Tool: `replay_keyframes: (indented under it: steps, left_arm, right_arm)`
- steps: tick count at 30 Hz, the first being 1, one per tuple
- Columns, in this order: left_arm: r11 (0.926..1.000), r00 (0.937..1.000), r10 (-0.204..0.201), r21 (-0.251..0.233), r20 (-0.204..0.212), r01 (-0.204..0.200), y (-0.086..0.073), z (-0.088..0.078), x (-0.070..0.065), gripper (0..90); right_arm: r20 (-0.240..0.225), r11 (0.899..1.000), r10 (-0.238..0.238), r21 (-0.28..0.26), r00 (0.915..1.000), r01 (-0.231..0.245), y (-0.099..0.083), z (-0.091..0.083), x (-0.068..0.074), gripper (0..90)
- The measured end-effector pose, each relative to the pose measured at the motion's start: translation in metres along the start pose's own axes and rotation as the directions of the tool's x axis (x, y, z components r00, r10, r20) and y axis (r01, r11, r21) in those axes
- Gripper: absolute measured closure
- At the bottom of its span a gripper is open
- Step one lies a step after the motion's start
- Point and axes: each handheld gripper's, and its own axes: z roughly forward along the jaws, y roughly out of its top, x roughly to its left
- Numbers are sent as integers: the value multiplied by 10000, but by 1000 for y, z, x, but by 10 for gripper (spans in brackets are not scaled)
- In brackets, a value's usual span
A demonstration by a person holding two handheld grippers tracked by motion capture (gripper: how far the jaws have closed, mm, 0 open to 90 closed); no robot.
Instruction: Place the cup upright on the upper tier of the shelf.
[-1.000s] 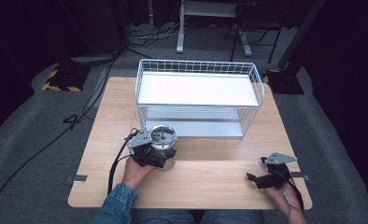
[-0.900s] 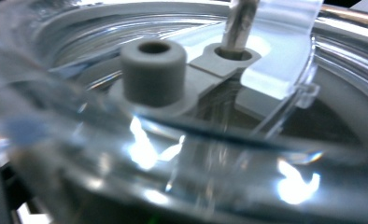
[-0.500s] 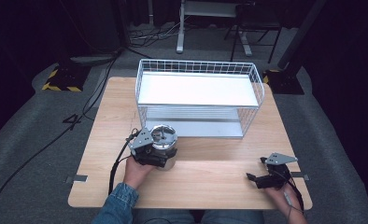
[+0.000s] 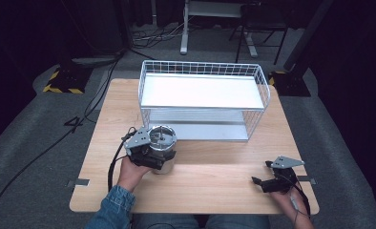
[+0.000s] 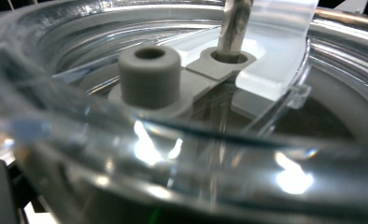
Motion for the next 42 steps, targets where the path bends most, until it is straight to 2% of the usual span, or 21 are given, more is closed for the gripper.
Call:
replay_keyframes:
  steps: [5,16,21,22,26,27,28,29,30,32,42]
  left_arm:
    - [10000,9994,-69,15,346,68,16,-7,-3,30]
    - [9997,9980,223,-39,590,-221,51,-14,-9,31]
    - [9997,9974,230,-92,680,-224,74,-16,-7,31]
    - [9997,9974,230,-92,680,-224,74,-16,-7,31]
    - [9986,9963,530,-16,670,-530,90,-17,-6,31]
    - [9981,9956,621,-66,707,-618,99,-18,-5,31]
    - [9981,9956,621,-66,707,-618,99,-18,-5,32]
    - [9976,9949,682,-129,746,-674,108,-18,-4,32]
    - [9976,9949,682,-129,746,-674,108,-18,-4,32]
    - [9970,9934,751,-244,868,-732,119,-18,-4,32]
    - [9971,9928,672,-432,994,-632,151,-12,1,32]
  right_arm:
    - [13,10000,42,3,10000,-42,0,0,0,84]
    - [-5,10000,37,45,10000,-37,0,0,0,83]
    - [0,10000,73,52,10000,-73,0,0,0,84]
    - [0,10000,73,51,10000,-73,0,0,0,83]
    - [8,10000,41,48,10000,-41,0,0,0,83]
    - [20,10000,29,13,10000,-29,0,0,0,84]
    - [20,10000,29,13,10000,-29,0,0,0,84]
    - [84,10000,46,-18,10000,-46,0,0,0,86]
    - [74,10000,40,-18,10000,-40,0,0,0,89]
    - [49,10000,56,12,10000,-56,0,0,0,92]
    - [59,9999,150,32,9999,-150,0,0,0,92]
